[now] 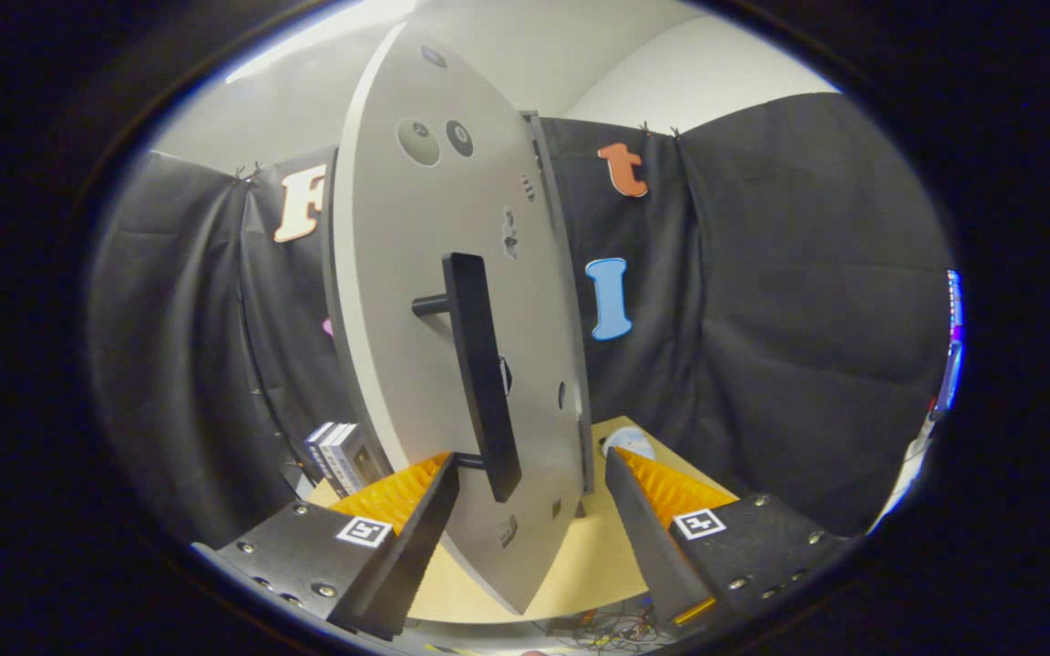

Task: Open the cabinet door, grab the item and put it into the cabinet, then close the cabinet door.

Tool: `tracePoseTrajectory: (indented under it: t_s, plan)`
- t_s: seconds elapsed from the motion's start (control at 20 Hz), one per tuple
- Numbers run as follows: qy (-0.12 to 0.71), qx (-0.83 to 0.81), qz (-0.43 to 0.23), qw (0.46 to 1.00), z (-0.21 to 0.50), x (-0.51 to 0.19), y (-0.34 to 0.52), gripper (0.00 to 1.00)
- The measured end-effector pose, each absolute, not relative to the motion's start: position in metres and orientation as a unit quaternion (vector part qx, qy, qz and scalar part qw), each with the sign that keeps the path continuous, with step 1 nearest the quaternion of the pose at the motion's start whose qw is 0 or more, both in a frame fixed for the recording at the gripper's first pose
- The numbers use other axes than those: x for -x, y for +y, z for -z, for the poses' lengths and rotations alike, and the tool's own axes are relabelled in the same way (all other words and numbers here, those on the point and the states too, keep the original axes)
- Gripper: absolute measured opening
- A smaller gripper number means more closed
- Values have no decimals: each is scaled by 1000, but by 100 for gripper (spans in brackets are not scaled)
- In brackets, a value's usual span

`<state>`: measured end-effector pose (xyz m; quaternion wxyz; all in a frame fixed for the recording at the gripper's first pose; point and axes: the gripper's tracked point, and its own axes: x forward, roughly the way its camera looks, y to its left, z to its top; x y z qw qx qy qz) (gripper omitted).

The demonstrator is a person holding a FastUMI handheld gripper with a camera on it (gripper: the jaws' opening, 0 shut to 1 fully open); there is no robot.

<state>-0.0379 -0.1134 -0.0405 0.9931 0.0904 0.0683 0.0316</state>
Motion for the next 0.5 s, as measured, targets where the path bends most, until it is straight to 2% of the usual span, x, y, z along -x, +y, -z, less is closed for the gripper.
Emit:
tracePoseTrajectory:
  t_s: [0.5]
  plan:
    - [78, -87, -127, 985, 40, -23, -14, 100]
